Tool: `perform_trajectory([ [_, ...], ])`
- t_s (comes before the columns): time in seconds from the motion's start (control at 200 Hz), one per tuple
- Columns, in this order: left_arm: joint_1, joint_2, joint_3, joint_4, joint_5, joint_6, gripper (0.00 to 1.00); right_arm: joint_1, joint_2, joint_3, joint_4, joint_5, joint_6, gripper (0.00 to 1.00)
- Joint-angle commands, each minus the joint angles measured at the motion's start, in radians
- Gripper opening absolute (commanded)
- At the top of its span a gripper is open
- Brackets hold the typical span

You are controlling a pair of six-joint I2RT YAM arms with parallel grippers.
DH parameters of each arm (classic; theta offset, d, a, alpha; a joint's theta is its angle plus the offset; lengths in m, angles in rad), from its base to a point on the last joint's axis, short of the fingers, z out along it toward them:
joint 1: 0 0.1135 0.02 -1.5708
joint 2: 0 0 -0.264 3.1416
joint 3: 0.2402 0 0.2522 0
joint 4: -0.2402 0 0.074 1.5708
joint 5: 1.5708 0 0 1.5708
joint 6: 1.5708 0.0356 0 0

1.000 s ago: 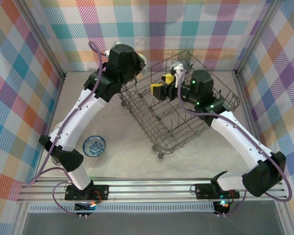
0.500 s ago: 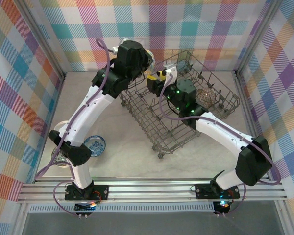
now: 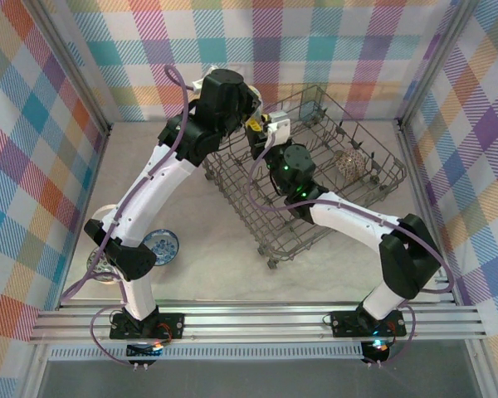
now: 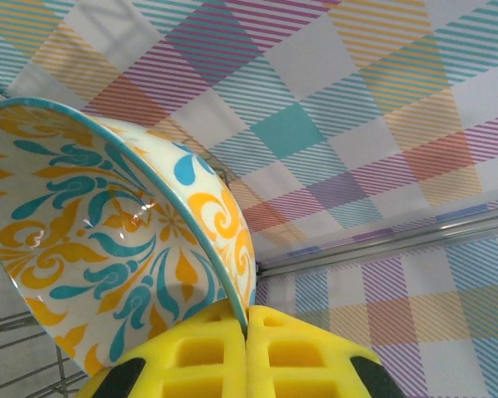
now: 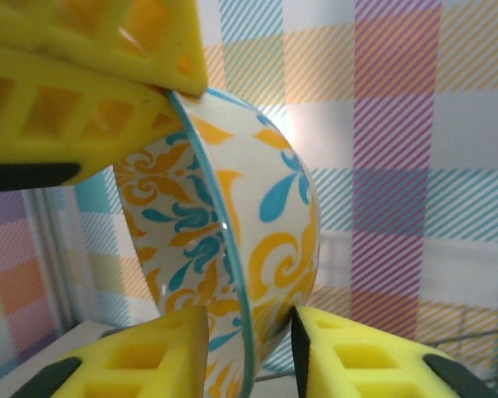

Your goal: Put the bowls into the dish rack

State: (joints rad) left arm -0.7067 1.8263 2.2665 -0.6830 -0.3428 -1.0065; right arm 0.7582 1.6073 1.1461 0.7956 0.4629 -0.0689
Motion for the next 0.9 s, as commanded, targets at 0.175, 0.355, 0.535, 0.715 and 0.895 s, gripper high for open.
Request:
perform_trajectory([
  [0.175, -0.011, 0.008, 0.047, 0.032, -0.022, -0.018, 0.0, 0.023, 0.034, 0.038, 0.188, 0.093, -0.116, 0.27],
  [0.355, -0.012, 0.019, 0.042, 0.028, -0.01, -0.041, 0.0, 0.026, 0.062, 0.062, 0.217, 0.13, -0.132, 0.15],
  [0.535, -0.015, 0.024, 0.038, 0.037, -0.004, -0.051, 0.0, 0.026, 0.087, 0.09, 0.221, 0.157, -0.132, 0.11],
  [0.715, -0.019, 0.027, 0.034, 0.04, 0.002, -0.053, 0.0, 0.026, 0.105, 0.112, 0.236, 0.193, -0.152, 0.04],
  [0.895, -0.017, 0.032, 0.024, 0.064, 0.031, -0.034, 0.05, 0.026, 0.11, 0.121, 0.235, 0.21, -0.158, 0.0],
])
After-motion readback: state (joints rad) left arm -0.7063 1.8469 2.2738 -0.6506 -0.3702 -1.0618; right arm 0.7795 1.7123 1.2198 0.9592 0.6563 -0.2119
